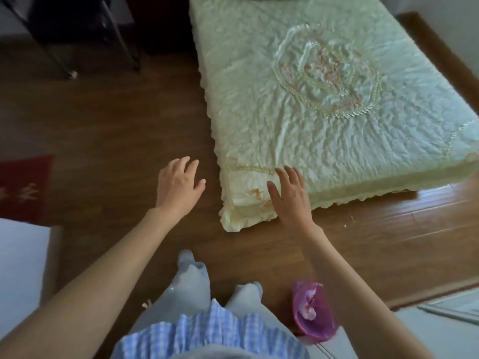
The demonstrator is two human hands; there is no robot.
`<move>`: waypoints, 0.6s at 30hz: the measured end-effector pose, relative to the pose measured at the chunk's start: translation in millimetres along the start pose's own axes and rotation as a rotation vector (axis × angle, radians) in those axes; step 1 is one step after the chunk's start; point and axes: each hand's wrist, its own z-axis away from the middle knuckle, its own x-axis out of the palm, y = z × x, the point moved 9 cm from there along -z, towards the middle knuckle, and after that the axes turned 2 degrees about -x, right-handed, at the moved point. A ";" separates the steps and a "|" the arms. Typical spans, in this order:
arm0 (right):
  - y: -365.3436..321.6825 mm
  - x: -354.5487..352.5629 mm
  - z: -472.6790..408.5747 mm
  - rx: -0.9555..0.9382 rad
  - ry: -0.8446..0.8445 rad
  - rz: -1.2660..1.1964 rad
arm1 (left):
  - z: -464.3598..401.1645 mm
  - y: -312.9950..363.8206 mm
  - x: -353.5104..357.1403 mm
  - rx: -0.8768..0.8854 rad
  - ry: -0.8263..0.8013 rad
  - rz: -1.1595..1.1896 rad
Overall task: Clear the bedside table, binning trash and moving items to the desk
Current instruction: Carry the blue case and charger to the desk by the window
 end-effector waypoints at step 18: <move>-308.6 109.6 -154.3 -0.319 -0.061 0.086 | -71.9 -296.3 -108.1 -0.158 0.153 -0.002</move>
